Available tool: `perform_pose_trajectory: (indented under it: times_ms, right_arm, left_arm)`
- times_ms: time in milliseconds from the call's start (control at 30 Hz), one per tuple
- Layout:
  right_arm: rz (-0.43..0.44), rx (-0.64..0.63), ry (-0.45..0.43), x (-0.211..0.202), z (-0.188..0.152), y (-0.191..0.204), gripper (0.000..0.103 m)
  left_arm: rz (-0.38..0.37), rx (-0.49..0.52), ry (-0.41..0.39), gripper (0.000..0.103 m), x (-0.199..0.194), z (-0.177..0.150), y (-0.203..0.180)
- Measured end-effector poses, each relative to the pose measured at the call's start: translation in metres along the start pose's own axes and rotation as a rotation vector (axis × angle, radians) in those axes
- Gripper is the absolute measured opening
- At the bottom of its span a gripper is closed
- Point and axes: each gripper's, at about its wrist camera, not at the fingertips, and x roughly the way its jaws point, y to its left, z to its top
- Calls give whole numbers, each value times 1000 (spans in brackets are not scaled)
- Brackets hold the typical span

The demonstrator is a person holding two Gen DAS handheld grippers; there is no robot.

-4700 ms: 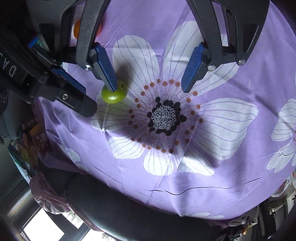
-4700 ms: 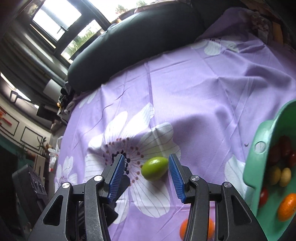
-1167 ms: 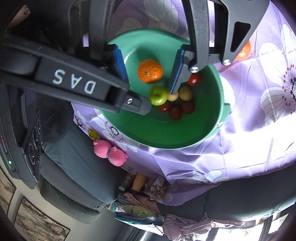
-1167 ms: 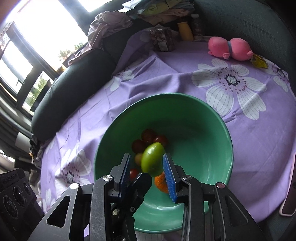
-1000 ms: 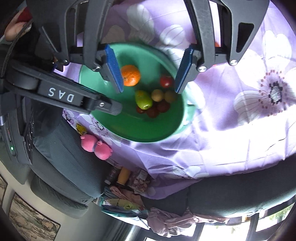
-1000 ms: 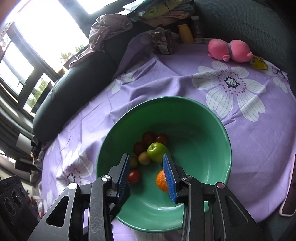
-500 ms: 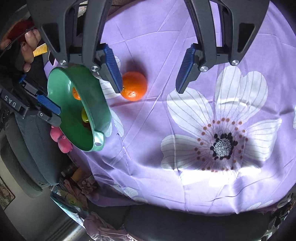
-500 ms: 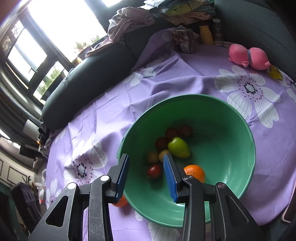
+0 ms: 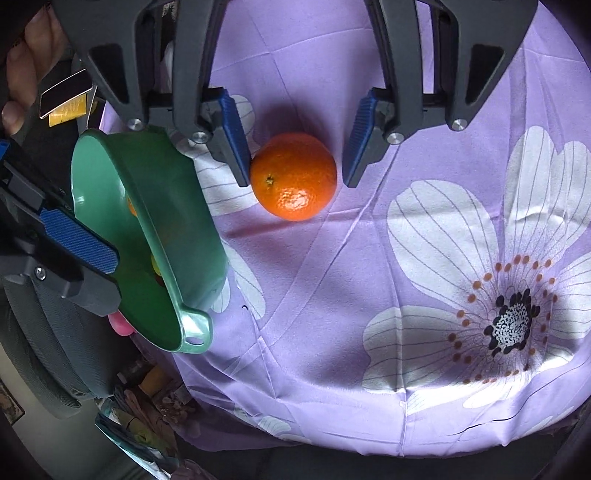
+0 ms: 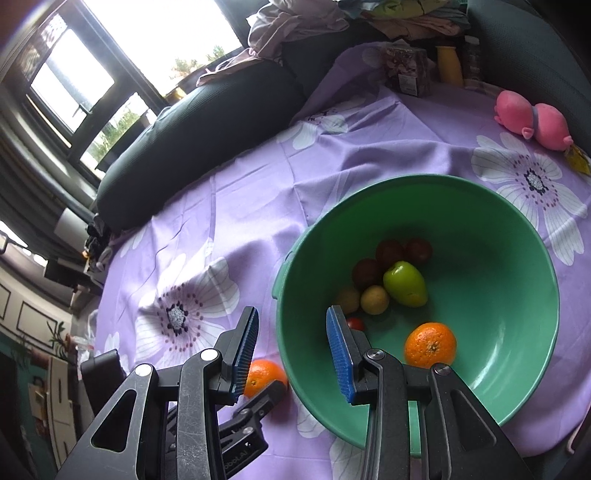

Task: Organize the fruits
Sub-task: 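Move the right gripper to the orange on the cloth and close on it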

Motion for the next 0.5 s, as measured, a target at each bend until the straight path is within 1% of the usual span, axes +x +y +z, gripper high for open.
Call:
perform_pose_trajectory:
  times_ms: [67, 200, 267, 400, 500]
  right_arm:
    - [10, -6, 7, 2, 0, 3, 39]
    - [45, -30, 29, 8, -2, 12, 39]
    - [63, -44, 44, 13, -3, 18, 39]
    - [112, -83, 85, 24, -6, 34, 39]
    - [156, -125, 123, 35, -9, 51, 39]
  left_arm:
    - [9, -7, -10, 45, -1, 0, 1]
    - [61, -29, -52, 45, -9, 2, 7]
    - [73, -54, -77, 45, -15, 4, 16]
    - [136, -96, -134, 45, -27, 8, 35]
    - [164, -132, -154, 45, -32, 10, 52]
